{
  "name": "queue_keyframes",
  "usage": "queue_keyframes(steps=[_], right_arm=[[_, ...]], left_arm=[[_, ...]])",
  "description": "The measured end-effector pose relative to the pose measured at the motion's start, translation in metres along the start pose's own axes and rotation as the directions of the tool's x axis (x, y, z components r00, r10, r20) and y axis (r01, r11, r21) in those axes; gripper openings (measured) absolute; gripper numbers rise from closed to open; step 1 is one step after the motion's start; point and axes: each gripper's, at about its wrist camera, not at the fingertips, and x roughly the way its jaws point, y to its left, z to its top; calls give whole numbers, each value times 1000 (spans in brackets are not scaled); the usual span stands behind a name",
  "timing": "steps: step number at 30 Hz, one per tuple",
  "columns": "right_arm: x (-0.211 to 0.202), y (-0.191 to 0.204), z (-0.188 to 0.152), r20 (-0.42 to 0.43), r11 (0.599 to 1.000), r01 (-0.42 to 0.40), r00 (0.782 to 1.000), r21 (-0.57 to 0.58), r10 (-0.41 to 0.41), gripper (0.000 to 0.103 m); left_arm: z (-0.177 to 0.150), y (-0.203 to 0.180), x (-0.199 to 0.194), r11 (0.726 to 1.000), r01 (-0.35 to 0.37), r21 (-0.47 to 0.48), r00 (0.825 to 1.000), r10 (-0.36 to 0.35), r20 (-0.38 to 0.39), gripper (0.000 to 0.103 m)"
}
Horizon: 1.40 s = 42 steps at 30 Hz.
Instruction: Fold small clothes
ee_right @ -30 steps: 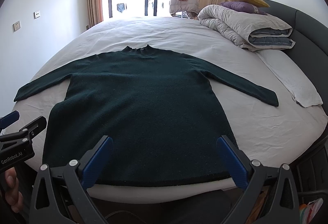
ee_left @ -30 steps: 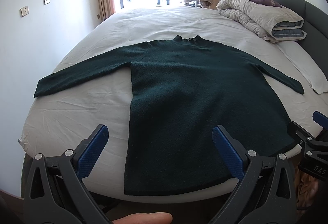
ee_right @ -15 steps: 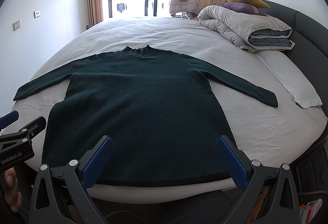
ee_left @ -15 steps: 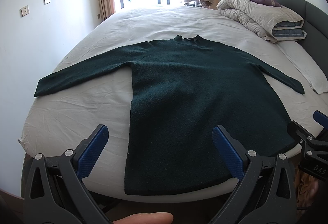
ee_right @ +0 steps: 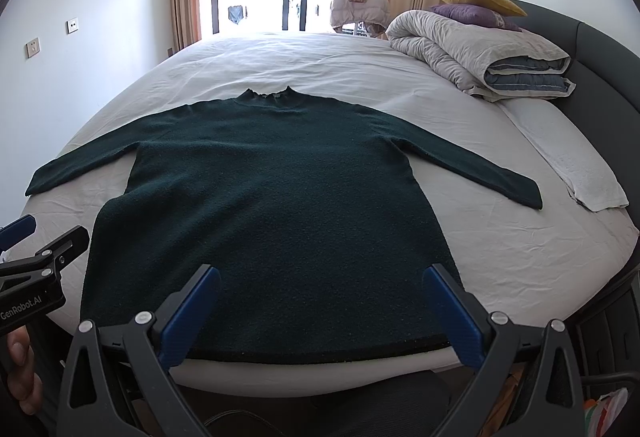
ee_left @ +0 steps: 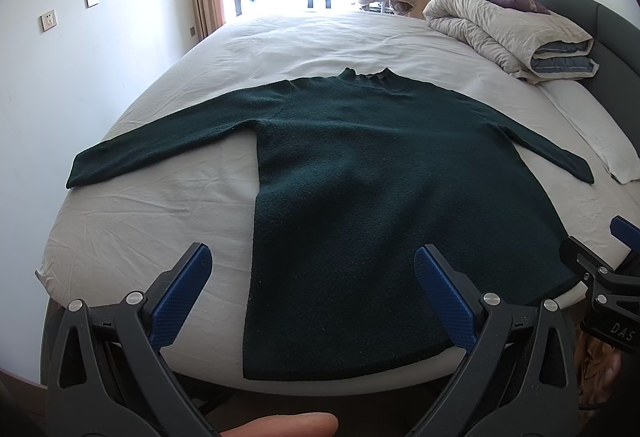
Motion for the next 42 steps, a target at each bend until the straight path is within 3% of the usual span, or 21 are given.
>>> queue_keyframes(steps=[36,42], right_arm=[[0,1,0,-3,1000,4,1000,-5,-4,103],[2,-1,-4,1,1000,-3,1000,-5,4,103]], left_arm=[[-7,-1,5,1000,2,-4,1000,-2,0,103],[-7,23,17,995,77,-61,997,-78,-29,103]])
